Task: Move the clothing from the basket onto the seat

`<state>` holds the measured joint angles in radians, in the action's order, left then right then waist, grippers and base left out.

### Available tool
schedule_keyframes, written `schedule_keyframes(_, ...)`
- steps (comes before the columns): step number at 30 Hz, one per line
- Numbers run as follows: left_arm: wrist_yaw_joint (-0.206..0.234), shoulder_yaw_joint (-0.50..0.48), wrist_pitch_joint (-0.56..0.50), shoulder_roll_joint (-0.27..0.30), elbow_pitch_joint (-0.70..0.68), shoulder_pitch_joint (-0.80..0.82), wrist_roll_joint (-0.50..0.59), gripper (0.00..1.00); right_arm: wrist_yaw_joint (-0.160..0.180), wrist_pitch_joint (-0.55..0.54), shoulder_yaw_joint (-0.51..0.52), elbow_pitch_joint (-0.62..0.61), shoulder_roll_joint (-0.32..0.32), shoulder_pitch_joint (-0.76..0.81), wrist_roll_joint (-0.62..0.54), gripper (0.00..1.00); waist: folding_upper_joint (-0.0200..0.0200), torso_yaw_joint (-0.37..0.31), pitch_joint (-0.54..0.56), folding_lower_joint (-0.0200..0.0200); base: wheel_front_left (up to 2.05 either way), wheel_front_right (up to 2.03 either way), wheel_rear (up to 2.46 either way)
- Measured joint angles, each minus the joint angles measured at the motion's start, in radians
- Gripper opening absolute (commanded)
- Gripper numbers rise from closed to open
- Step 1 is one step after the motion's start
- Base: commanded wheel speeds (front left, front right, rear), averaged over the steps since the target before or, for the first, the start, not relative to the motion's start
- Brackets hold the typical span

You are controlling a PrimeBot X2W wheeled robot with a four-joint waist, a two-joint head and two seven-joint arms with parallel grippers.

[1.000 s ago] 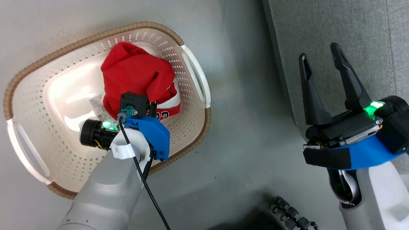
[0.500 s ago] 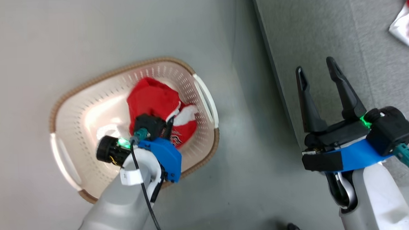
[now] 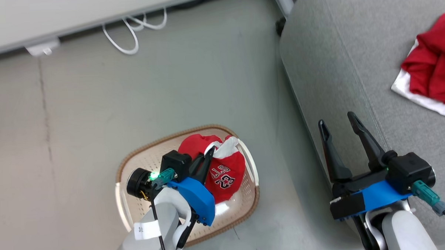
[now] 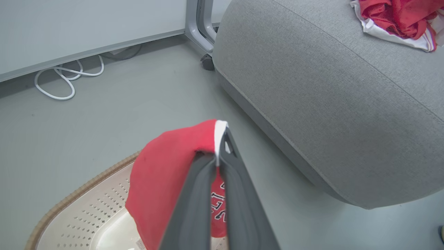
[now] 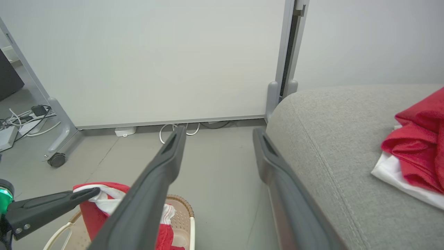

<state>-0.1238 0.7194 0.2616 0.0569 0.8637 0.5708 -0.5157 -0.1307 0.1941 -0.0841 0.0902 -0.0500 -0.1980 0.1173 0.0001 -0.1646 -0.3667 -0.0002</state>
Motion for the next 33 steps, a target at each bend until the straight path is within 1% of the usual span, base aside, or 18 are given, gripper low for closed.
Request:
schedule_keyframes(7, -0.002, 0.002, 0.0, -0.004, -0.067, -0.025, 0.017, 0.0, 0.0, -0.029, 0.004, 0.016, 0.0, 0.067, 0.008, 1.0, 0.0, 0.051, 0.147, -0.0001, 0.0, 0.0, 0.0)
schedule_keyframes(12, -0.002, 0.044, 0.0, -0.006, -0.132, -0.024, 0.005, 0.0, 0.0, -0.044, 0.009, 0.028, 0.0, 0.107, 0.009, 1.0, 0.0, 0.094, 0.225, 0.0, 0.0, 0.0, 0.0)
schedule_keyframes(18, -0.002, 0.101, 0.0, -0.006, -0.166, 0.006, -0.017, 0.0, 0.0, -0.059, 0.003, 0.039, 0.0, 0.15, 0.012, 1.0, 0.0001, 0.134, 0.309, 0.0, 0.0, 0.0, 0.0)
schedule_keyframes(26, -0.005, 0.166, 0.0, -0.006, -0.196, 0.085, -0.074, 0.0, 0.0, -0.063, -0.013, 0.05, 0.0, 0.186, 0.027, 1.0, 0.0, 0.17, 0.385, 0.0001, 0.0, 0.0, 0.0)
schedule_keyframes(33, -0.005, 0.228, 0.0, -0.006, -0.205, 0.128, -0.13, 0.0, 0.0, -0.064, -0.032, 0.063, 0.0, 0.193, 0.037, 1.0, 0.0, 0.175, 0.422, 0.0, 0.0, 0.0, 0.0)
